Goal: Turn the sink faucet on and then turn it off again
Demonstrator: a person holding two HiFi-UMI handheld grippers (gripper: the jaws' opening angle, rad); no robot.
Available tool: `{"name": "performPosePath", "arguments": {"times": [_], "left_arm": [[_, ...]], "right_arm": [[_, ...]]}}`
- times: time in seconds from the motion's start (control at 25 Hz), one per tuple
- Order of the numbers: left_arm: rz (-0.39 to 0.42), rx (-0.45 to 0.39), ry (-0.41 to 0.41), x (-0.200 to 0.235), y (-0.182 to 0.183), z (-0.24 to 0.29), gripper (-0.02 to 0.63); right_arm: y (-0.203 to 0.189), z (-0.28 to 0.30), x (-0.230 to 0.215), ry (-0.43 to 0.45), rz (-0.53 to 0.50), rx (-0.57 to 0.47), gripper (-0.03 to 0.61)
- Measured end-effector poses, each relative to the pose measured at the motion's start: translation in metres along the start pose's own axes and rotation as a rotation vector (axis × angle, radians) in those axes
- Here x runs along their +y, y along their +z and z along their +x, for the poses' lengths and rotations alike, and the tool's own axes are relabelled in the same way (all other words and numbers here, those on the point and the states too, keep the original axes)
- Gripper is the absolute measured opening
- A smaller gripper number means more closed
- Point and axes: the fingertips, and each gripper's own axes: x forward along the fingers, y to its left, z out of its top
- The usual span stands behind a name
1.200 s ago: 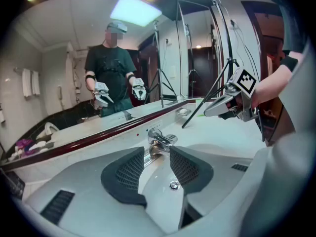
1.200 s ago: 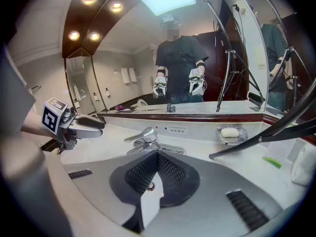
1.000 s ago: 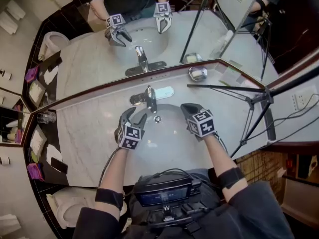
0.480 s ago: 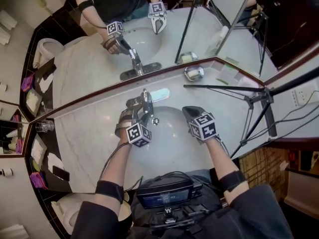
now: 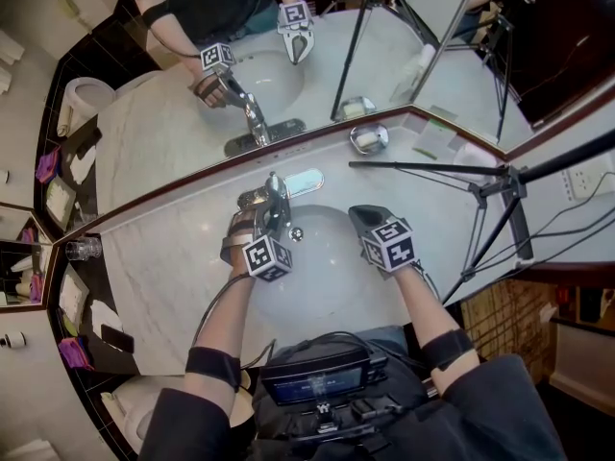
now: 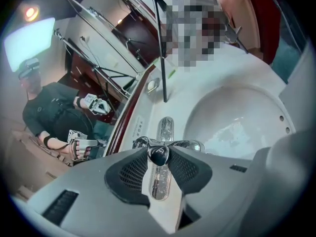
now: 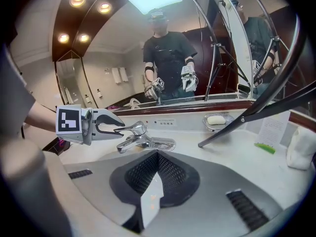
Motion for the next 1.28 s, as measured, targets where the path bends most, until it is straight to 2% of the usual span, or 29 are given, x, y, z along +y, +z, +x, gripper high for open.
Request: {"name": "performPosePath", "arguments": {"times": [1.04,1.2,1.28], "left_arm": [[-0.061,-0.010,-0.098,-0.005,-0.005,0.009,0.126],[-0.118,-0.029,-0.059,0.019,0.002,0.009,0.124],[-0.115,-0.031,-0.064,0.033,0.008,0.011,0.123]], "right_arm": [[-0.003,0.008,0.008,0.020,-0.003,0.008,0.025],[-0.004,0.009,0.008,0.023,-0.004,0.011,0.025],[-0.004,0.009,0.009,0.023,-0.003,0.009,0.025]]}}
